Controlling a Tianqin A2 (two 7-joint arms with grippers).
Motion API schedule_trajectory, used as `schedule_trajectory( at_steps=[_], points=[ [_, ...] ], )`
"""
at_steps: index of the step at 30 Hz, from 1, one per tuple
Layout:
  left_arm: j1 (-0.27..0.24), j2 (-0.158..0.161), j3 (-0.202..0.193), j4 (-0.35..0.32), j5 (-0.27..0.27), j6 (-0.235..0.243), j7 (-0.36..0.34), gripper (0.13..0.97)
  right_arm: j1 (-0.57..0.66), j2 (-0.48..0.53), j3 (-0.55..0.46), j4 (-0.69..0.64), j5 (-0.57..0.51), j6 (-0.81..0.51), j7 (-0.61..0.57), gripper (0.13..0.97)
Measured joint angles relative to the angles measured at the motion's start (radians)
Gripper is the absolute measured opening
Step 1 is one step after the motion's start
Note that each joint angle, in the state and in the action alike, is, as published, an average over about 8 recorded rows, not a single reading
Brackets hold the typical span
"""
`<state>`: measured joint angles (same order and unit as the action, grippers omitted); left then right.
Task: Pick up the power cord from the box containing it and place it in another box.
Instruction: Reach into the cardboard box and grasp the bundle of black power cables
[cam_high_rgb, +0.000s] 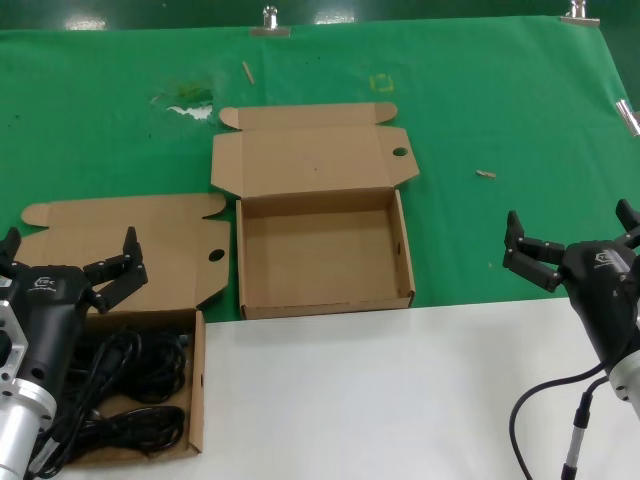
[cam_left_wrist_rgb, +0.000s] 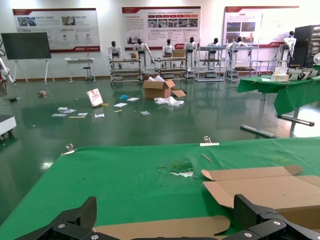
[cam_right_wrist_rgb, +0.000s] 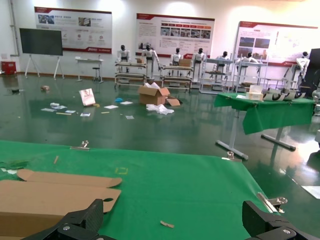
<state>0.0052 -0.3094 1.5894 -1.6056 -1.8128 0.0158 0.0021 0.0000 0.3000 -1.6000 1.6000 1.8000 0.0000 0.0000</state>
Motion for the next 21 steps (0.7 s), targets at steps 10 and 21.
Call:
schedule_trajectory(
  at_steps=[10, 21],
  points=[
    [0.000, 0.000, 0.000, 0.000, 0.000, 0.000, 0.000, 0.966, 0.000, 0.000, 0.000, 0.000, 0.000, 0.000, 0.000, 0.965],
    [0.000, 0.000, 0.000, 0.000, 0.000, 0.000, 0.000, 0.966, 0.000, 0.000, 0.000, 0.000, 0.000, 0.000, 0.000, 0.965]
  ],
)
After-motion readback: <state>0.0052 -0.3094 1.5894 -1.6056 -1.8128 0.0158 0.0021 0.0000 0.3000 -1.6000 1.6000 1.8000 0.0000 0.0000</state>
